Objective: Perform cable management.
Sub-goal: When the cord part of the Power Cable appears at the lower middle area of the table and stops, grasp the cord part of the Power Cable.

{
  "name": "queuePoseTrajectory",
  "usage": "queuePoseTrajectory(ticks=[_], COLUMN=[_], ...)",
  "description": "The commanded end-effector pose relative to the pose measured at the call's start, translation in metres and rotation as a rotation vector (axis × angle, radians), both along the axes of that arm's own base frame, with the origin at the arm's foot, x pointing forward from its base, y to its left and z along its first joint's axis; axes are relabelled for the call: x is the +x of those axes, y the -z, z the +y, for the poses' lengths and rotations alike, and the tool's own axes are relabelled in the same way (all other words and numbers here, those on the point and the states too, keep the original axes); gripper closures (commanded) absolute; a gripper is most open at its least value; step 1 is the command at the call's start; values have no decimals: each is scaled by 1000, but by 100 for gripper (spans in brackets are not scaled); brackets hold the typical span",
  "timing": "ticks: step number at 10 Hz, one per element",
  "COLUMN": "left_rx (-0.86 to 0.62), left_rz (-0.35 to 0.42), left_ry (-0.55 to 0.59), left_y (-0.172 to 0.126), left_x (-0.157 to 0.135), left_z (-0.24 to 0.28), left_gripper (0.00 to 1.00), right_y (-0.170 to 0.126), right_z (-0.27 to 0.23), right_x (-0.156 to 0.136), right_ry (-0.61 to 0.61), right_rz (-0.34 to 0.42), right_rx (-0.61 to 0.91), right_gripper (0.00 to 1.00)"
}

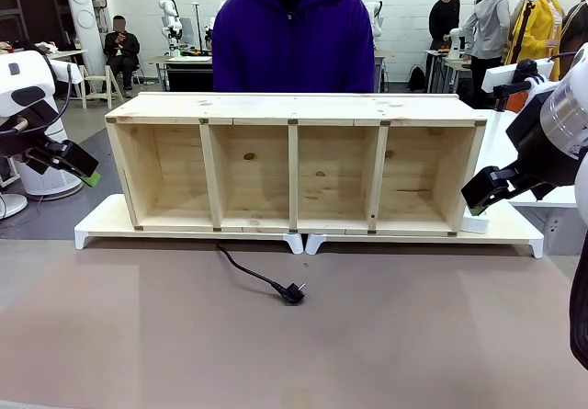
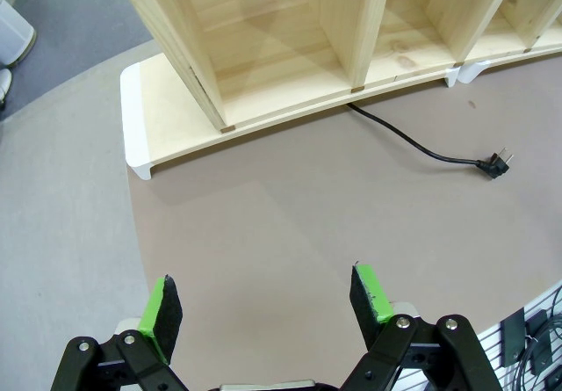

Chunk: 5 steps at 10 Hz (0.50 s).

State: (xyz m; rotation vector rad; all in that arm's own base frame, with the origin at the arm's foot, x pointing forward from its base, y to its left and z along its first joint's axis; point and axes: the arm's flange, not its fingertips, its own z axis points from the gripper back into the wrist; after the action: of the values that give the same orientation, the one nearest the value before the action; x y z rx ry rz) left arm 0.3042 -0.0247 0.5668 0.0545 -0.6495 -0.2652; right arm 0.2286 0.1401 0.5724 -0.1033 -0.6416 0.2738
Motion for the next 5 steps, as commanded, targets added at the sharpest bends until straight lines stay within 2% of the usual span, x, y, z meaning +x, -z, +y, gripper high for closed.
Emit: queuePoseTrajectory(ticks=[1, 5], left_rx=[-3, -3], left_rz=[2, 2], left_ry=[-11, -11], left_y=[1, 1], left_x=[1, 1], left_z=[0, 0], left_gripper=[0, 0], right_y=[0, 0], right_z=[0, 0], right_x=[0, 0], right_ry=[-1, -1], right_rz=[-4, -4], right_rx=[-1, -1], right_gripper=[0, 0])
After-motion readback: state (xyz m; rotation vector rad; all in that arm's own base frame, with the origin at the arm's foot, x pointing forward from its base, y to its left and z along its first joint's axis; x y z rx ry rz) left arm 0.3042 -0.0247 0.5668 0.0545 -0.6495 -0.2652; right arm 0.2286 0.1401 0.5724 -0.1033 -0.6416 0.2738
